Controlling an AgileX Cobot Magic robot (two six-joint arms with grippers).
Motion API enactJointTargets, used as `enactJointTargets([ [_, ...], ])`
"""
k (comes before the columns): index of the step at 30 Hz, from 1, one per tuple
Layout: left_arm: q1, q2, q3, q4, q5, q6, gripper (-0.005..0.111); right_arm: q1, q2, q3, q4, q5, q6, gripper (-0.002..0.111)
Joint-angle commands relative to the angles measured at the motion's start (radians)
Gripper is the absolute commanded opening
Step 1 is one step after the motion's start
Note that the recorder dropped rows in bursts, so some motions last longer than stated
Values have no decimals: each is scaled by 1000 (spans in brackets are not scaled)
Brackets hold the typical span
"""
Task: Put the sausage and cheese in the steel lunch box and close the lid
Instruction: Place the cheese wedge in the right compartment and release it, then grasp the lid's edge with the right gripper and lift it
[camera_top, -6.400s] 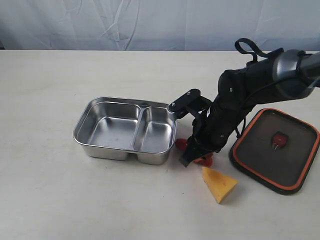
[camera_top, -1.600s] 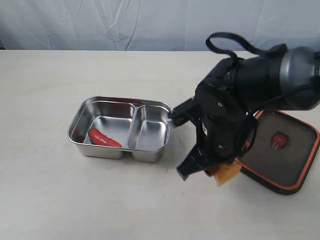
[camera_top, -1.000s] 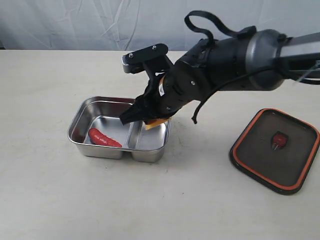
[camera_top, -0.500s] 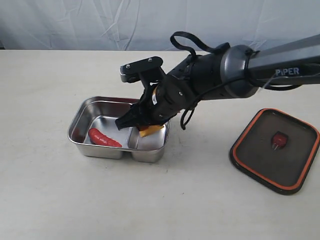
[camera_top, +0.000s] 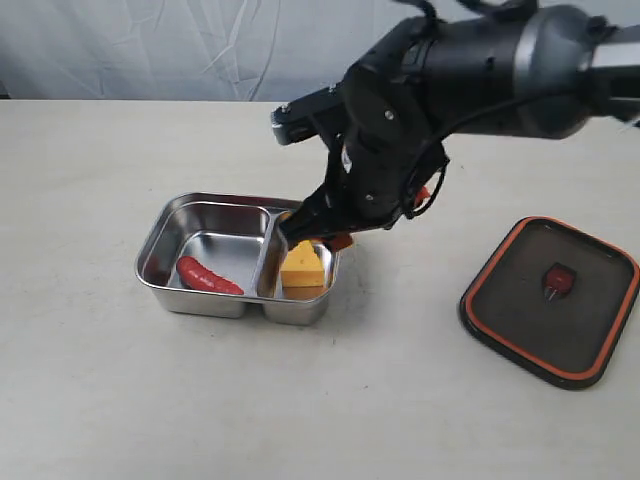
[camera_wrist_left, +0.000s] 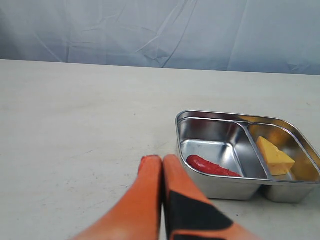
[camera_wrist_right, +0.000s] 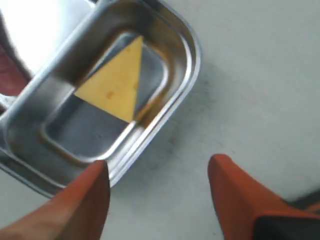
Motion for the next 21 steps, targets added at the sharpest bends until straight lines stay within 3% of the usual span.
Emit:
enactJointTargets([
  [1, 3, -5, 2, 3, -10, 0, 0, -72, -128, 49, -60, 119, 38, 56],
  [6, 3, -5, 2, 3, -10, 0, 0, -191, -183, 261, -58, 68, 43, 56],
  [10, 3, -5, 2, 3, -10, 0, 0, -198, -140, 383, -43, -83, 45, 56],
  [13, 3, -5, 2, 3, -10, 0, 0, -198, -104, 409, -40, -185, 70, 56],
  [21, 3, -5, 2, 3, -10, 0, 0, -198, 4, 408, -47, -224, 112, 56],
])
